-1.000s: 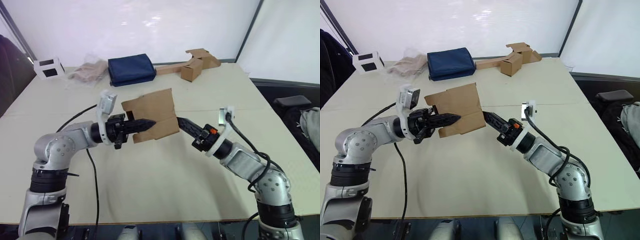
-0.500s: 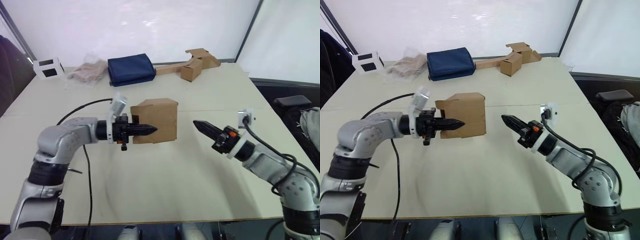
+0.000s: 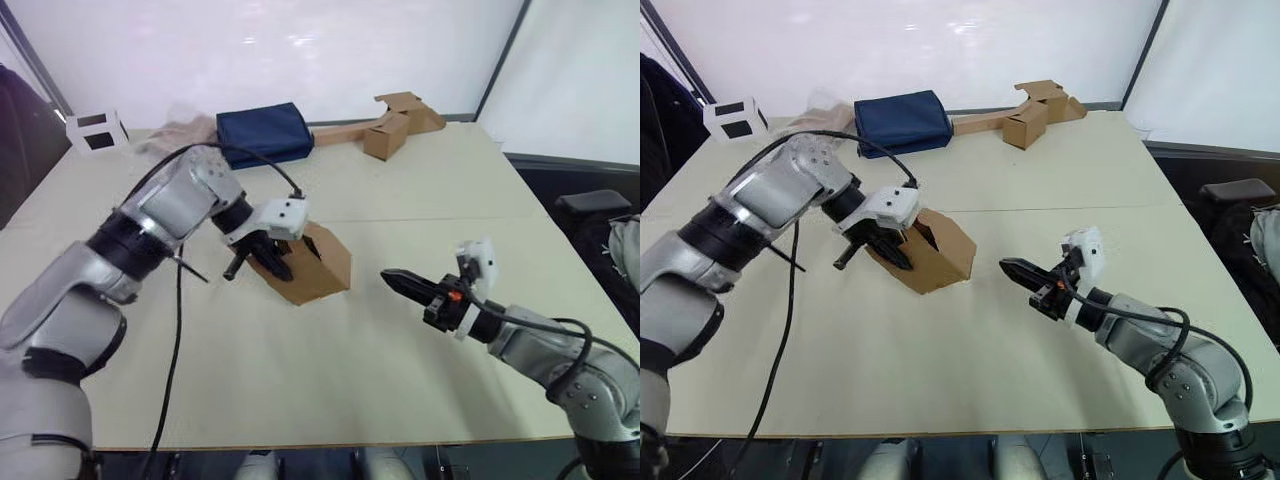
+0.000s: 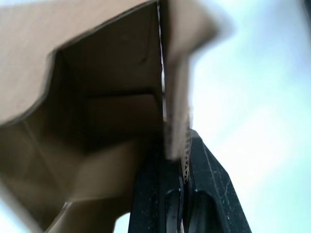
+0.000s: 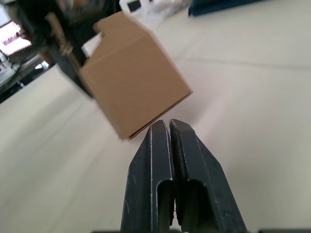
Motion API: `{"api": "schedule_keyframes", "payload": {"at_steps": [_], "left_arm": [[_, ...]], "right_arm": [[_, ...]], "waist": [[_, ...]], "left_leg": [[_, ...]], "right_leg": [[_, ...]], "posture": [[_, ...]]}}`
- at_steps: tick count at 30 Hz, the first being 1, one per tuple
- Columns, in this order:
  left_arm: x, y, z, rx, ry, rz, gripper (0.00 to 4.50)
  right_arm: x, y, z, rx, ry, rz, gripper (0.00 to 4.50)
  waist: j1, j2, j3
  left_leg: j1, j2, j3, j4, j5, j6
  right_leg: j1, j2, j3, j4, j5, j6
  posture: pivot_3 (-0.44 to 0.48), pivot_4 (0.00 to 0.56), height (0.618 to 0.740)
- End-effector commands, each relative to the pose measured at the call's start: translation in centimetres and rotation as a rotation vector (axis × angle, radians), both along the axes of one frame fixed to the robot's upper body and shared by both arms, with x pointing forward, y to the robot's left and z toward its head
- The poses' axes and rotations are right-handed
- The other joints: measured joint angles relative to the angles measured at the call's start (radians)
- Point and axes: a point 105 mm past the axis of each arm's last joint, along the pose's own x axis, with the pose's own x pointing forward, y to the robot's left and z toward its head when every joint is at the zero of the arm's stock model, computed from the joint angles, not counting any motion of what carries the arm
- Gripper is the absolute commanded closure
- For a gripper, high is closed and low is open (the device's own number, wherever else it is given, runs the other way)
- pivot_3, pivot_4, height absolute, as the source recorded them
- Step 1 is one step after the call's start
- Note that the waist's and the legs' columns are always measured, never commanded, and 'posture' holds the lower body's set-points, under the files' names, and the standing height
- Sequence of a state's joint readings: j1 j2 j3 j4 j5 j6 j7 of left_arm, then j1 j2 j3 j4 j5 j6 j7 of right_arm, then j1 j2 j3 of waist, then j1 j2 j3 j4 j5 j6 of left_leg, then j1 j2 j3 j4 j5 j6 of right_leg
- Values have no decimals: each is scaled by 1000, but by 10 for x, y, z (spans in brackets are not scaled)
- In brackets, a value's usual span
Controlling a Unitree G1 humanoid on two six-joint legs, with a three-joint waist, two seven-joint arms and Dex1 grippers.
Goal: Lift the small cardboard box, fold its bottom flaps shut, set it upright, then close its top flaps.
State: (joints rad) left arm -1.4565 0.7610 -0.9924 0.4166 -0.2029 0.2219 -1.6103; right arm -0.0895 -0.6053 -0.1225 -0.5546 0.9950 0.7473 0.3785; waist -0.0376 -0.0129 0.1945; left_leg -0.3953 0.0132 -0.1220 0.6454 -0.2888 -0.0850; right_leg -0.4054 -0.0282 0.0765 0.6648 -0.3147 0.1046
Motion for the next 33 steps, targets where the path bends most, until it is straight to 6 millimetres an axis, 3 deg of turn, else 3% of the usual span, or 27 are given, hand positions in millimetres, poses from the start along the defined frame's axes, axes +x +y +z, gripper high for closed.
{"api": "schedule_keyframes", "payload": {"at_steps": [1,8,15,18,20,26,30,31,32,33], "left_arm": [[-2,-16,7,81,-54,-148,4500],[-20,-45,12,118,-37,-292,4500],[-40,-59,34,45,12,-290,1784],[-38,-58,53,-16,8,-235,570],[-35,-57,66,-70,-1,-195,72],[-30,-43,83,-243,28,-130,72],[-11,-19,76,-506,119,5,1264],[-4,-9,63,-583,150,71,1794],[2,0,47,-637,167,128,1835],[7,7,31,-673,177,185,2179]], "right_arm": [[-5,1,12,12,-70,-24,4422],[-7,2,9,20,-65,-39,4422],[-4,-1,7,26,-62,-63,4500],[-1,-4,6,26,-60,-74,4500],[1,-8,5,24,-60,-90,4500],[6,-21,10,8,-78,-137,4500],[9,-44,12,-70,-91,-227,4500],[8,-49,7,-135,-82,-236,4500],[6,-52,2,-183,-69,-235,4500],[4,-54,-2,-215,-52,-229,4500]], "waist": [[-2,0,0],[-10,1,1],[-8,1,1],[-8,1,1],[-8,1,1],[-9,1,1],[-8,2,1],[-8,2,1],[-8,5,-1],[-8,7,-3]], "left_leg": [[0,-1,1,0,0,1],[2,1,0,1,0,1],[3,1,0,2,0,1],[3,1,0,2,0,1],[3,1,0,2,0,1],[4,1,0,2,0,2],[5,1,1,3,0,1],[5,1,1,4,0,1],[5,1,1,4,0,1],[5,0,2,3,0,2]], "right_leg": [[0,-1,1,0,0,0],[0,2,1,4,0,0],[1,2,1,5,0,0],[1,2,1,5,0,0],[1,2,1,5,0,0],[1,2,1,8,0,0],[1,2,2,9,0,0],[1,2,2,10,0,0],[0,2,2,10,0,0],[1,1,3,9,0,0]], "posture": [[0,150,740],[0,150,740],[0,150,740],[0,150,740],[0,150,740],[0,150,740],[0,150,740],[0,150,740],[0,150,740],[0,150,740]]}}
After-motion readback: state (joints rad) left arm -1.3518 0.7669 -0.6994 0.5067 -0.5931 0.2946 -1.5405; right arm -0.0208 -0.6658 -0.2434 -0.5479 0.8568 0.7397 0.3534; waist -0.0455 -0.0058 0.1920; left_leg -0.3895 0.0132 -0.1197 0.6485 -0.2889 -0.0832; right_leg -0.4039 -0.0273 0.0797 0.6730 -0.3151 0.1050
